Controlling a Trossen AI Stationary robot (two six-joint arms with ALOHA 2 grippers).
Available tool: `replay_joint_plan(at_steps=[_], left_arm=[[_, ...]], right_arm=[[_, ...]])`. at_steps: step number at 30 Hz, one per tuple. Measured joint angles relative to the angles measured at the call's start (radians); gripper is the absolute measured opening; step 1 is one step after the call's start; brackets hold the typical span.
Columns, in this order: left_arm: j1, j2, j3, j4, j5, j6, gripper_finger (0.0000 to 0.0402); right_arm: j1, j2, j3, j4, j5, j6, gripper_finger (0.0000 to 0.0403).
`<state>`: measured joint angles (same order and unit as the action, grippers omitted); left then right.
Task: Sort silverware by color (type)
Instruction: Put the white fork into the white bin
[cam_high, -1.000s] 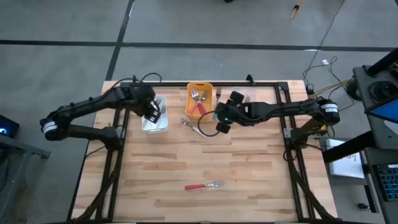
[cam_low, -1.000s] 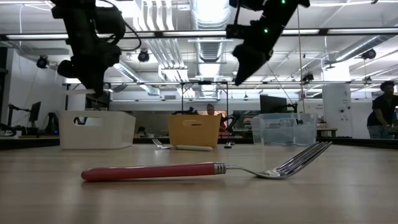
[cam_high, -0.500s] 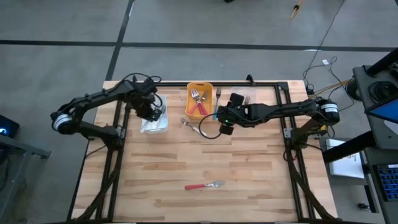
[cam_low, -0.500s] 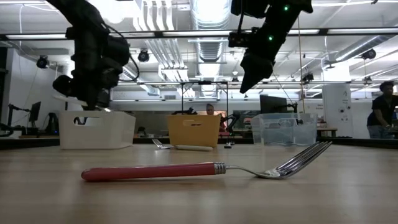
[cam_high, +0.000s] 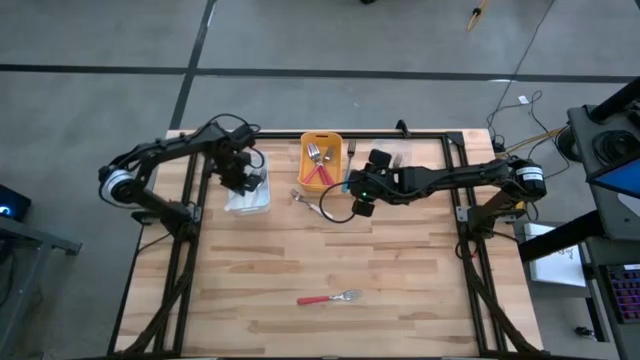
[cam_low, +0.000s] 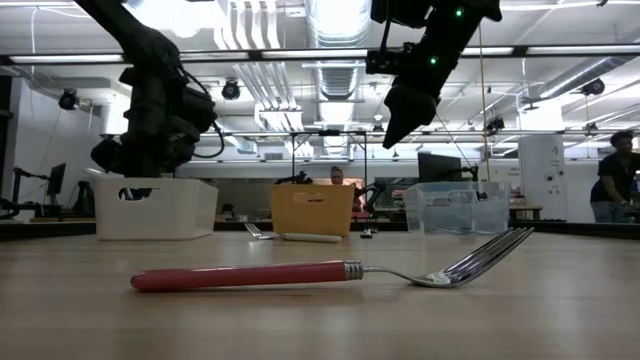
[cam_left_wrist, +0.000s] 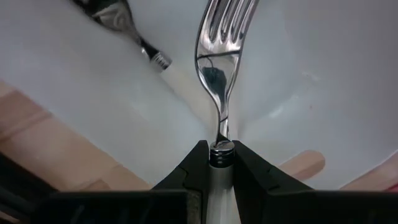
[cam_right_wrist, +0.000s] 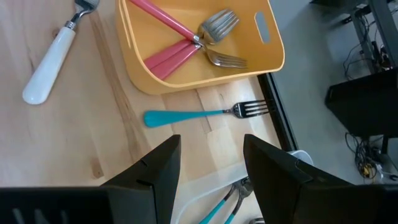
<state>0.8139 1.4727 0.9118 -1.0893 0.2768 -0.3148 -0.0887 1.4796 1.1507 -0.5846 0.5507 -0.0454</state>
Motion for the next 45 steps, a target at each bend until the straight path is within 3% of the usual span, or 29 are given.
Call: replay_joint_plan(at_steps=[10, 28, 34, 45], left_arm=[[0.002, 0.098, 0.096, -0.014, 0.003, 0.034, 0.003], [0.01, 0.169, 0.096, 0.006, -0.005, 0.022, 0.0037], [0.011, 0.169, 0.096, 0.008, -0.058, 0.017, 0.006], [0.01, 0.152, 0.106, 0.016, -0.058, 0.074, 0.011]], right_arm=[[0.0, 0.0, 0.0, 0.032, 0.0, -0.019, 0.0166], [0.0, 0.001, 0.001, 0.044, -0.004, -0.019, 0.0166], [0.0, 0.001, 0.001, 0.044, -0.004, -0.018, 0.0166], [0.0, 0.001, 0.001, 0.051, -0.004, -0.004, 0.0166]])
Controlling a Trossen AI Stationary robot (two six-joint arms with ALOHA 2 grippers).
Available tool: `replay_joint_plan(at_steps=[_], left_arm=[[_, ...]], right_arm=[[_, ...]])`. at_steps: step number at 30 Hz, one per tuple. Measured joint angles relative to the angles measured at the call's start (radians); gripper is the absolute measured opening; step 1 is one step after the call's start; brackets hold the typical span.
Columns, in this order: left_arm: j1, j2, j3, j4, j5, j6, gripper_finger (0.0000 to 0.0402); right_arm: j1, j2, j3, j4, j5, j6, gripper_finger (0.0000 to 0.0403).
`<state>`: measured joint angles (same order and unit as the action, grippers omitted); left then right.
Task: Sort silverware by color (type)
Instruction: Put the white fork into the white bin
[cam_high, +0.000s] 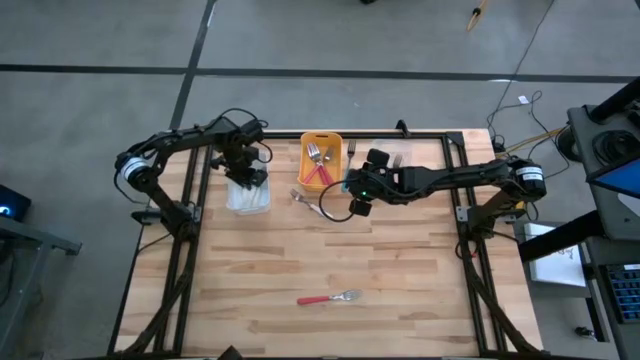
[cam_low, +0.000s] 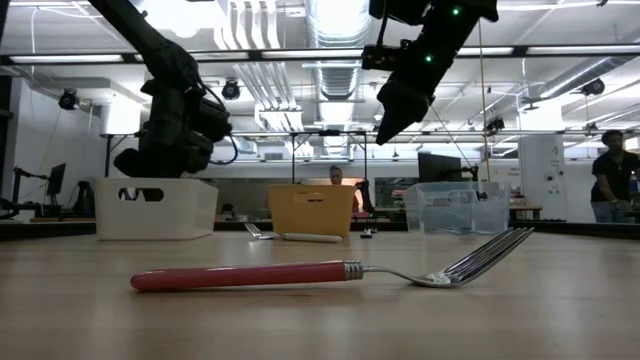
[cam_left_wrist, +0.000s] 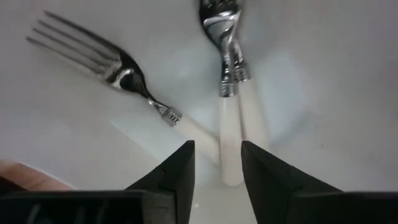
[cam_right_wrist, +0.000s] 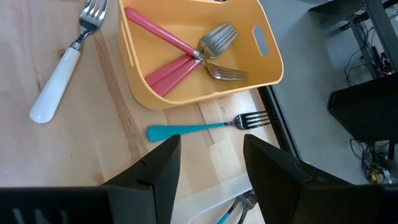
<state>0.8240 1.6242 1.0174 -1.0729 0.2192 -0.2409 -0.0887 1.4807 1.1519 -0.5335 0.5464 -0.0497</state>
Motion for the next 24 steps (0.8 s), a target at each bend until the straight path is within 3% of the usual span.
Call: replay_joint_plan(at_steps=[6, 10, 14, 17, 20, 24], left_arm=[[-0.022, -0.109, 0.001, 0.05, -0.001, 0.052, 0.0116], [-0.099, -0.239, -0.027, 0.186, -0.001, 0.048, 0.0116], [-0.242, -0.386, -0.103, 0.413, -0.041, 0.011, 0.0116], [-0.375, -0.485, -0.192, 0.609, -0.141, -0.009, 0.0116], [-0.506, -0.566, -0.291, 0.806, -0.219, -0.009, 0.0116], [-0.648, -0.642, -0.431, 1.088, -0.236, 0.098, 0.0116]], right_arm=[[0.0, 0.0, 0.0, 0.003, -0.004, 0.045, 0.0166], [0.0, 0.001, 0.0, 0.035, -0.053, 0.128, 0.0166], [0.003, 0.012, -0.028, 0.14, -0.198, 0.197, 0.0166], [0.01, 0.03, -0.066, 0.242, -0.302, 0.228, 0.0166], [0.015, 0.052, -0.088, 0.317, -0.348, 0.268, 0.0166], [0.019, 0.11, -0.092, 0.386, -0.368, 0.286, 0.0166]])
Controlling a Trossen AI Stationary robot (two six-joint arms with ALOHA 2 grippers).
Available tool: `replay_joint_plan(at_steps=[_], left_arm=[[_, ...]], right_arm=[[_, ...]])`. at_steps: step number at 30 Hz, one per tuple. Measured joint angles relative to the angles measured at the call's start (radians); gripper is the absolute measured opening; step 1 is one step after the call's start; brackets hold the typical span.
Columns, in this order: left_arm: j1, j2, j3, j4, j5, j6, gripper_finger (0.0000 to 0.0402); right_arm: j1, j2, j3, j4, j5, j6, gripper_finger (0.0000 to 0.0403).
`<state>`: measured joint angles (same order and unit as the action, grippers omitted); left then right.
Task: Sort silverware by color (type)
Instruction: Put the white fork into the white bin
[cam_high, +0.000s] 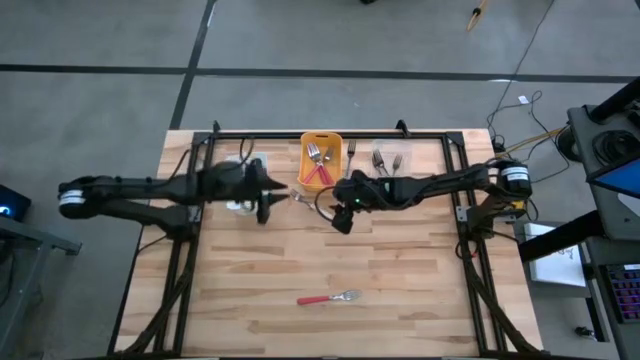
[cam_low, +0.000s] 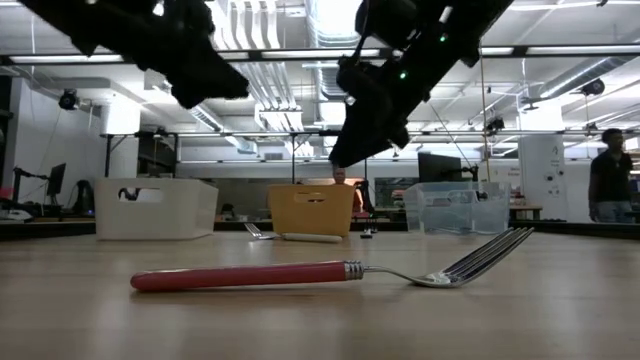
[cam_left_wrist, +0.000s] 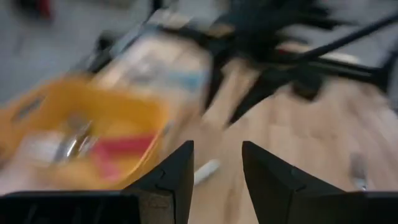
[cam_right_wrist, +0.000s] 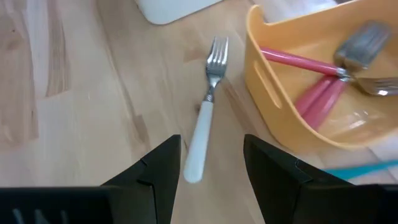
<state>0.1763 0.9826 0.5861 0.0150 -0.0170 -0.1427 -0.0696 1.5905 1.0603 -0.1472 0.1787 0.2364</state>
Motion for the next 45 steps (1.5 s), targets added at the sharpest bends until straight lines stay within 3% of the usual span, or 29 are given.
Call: replay_joint_plan(at_steps=[4, 7, 20, 24, 28, 45], left_arm=[[-0.068, -0.05, -0.113, 0.238, 0.0, 0.165, 0.0116], [-0.07, -0.089, -0.137, 0.288, -0.001, 0.245, 0.0116], [-0.063, -0.254, -0.125, 0.105, -0.002, 0.469, 0.0117], [-0.063, -0.305, -0.09, -0.034, -0.002, 0.475, 0.0117], [-0.063, -0.332, -0.083, -0.06, -0.002, 0.48, 0.0117], [-0.063, -0.332, -0.034, -0.057, -0.002, 0.506, 0.0117]], right_arm=[[0.0, 0.073, 0.041, 0.031, -0.003, 0.002, 0.0166], [0.0, 0.123, 0.088, 0.017, -0.004, 0.046, 0.0166], [0.0, 0.275, 0.323, -0.22, -0.004, 0.205, 0.0166], [0.0, 0.3, 0.367, -0.299, -0.003, 0.301, 0.0166], [0.005, 0.31, 0.387, -0.376, -0.001, 0.389, 0.0166], [0.02, 0.423, 0.386, -0.299, 0.116, 0.41, 0.0166]])
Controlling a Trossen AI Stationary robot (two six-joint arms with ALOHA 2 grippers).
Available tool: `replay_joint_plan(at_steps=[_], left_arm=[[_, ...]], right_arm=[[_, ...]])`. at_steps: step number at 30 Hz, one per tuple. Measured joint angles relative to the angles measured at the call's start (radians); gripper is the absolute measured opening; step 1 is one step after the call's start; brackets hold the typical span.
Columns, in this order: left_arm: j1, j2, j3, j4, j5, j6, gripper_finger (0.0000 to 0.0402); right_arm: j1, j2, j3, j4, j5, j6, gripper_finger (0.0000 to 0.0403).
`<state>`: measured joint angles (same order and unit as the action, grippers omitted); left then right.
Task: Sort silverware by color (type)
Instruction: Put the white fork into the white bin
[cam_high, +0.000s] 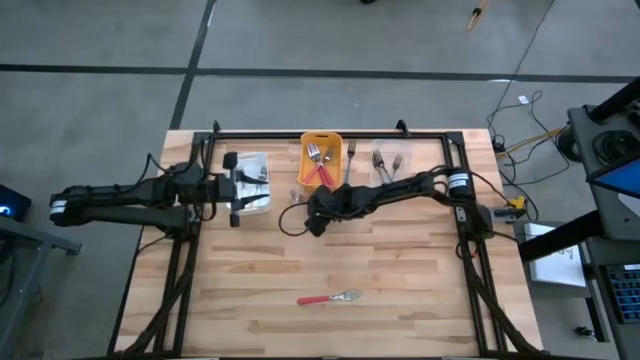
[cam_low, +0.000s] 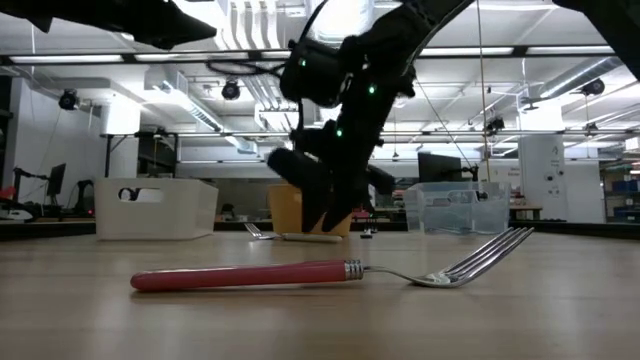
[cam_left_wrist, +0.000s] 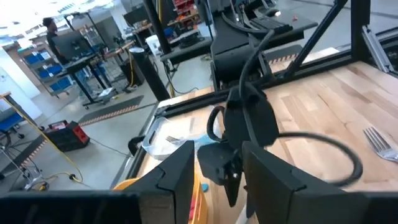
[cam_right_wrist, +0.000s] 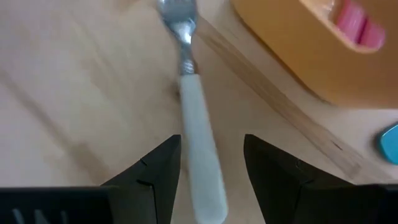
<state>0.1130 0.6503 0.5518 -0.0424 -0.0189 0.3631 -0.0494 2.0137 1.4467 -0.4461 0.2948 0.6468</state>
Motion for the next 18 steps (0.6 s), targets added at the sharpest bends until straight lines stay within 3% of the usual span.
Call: replay_joint_plan(at_steps=[10, 18], left_arm=[[0.0, 0.045, 0.008, -0.001, 0.0, -0.001, 0.0116], [0.0, 0.072, 0.009, 0.01, 0.0, 0.012, 0.0116]], right_arm=[[0.004, 0.037, 0.002, 0.003, 0.012, 0.008, 0.0154], [0.004, 0.037, 0.002, 0.004, -0.025, 0.006, 0.0063]])
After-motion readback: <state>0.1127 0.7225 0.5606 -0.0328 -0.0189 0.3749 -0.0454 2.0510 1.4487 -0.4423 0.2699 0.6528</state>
